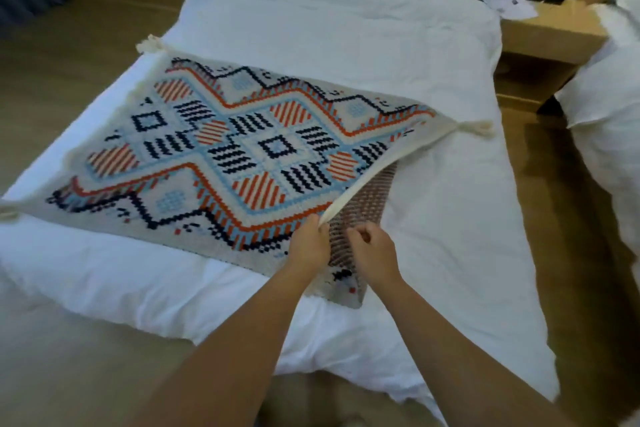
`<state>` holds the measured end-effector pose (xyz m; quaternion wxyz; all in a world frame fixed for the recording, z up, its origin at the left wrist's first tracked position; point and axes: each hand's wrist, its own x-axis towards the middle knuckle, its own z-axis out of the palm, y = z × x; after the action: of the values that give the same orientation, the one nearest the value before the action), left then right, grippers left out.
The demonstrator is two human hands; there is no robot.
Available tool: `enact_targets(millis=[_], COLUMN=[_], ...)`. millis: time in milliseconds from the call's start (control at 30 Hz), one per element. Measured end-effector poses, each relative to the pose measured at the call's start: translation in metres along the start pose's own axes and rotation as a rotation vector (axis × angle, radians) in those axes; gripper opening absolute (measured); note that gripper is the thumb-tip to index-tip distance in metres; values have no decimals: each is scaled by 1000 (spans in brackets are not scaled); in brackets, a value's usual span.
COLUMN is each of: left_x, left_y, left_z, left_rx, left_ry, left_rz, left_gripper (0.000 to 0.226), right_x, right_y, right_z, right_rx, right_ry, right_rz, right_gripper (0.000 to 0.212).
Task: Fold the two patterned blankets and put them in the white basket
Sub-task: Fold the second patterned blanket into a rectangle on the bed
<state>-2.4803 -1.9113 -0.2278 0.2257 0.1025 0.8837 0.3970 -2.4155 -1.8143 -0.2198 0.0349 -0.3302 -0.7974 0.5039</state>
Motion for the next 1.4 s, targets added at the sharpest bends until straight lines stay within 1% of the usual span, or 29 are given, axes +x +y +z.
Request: enact_targets(millis=[100, 167, 233, 267, 367, 433, 500, 633, 767, 867, 1000, 1167, 1300, 1400], left_x=[1, 5, 9, 12, 18, 21, 24, 29, 35, 40, 58, 104, 133, 151], left_y=[-18, -29, -43, -51, -82, -104, -125, -168, -200, -219, -249, -292, -335, -366], left_z=[-48, -81, -117, -134, -188, -222, -253, -309, -347, -369, -396, -431, -462, -481], left_rx=[30, 69, 121, 140, 193, 217, 248, 312, 333, 340, 360, 433, 504, 589], left_ry=[39, 52, 46, 39, 47, 70, 97, 149, 207, 226, 271, 327, 269, 148], left_rz=[73, 115, 155, 171, 193, 207, 191, 102, 32, -39, -111, -191, -305, -314], left_gripper=[22, 22, 23, 23, 24, 24, 24, 23, 24, 20, 24, 28, 31, 35], right_x=[18, 32, 46, 53, 75, 86, 96, 105, 113, 122, 142, 178, 205, 218], right_y=[-46, -73, -101, -115, -150, -168, -183, -215, -247, -269, -298, -328, -340, -339], right_z=[32, 58, 84, 97, 130, 150, 169, 213, 264, 296, 335, 399, 461, 508], right_rx=[-51, -67, 19, 98, 382, 544, 609, 484, 365, 301, 267, 242, 61, -62], right_ry=[-50, -57, -53, -44, -14, 5, 34, 21, -17, -40, -60, -109, -173, -214], right_rz=[23, 99, 195, 261, 455, 510, 528, 460, 316, 241, 200, 131, 58, 39], right_gripper=[28, 44, 57, 59, 54, 46, 40, 34, 30, 29, 30, 31, 29, 30])
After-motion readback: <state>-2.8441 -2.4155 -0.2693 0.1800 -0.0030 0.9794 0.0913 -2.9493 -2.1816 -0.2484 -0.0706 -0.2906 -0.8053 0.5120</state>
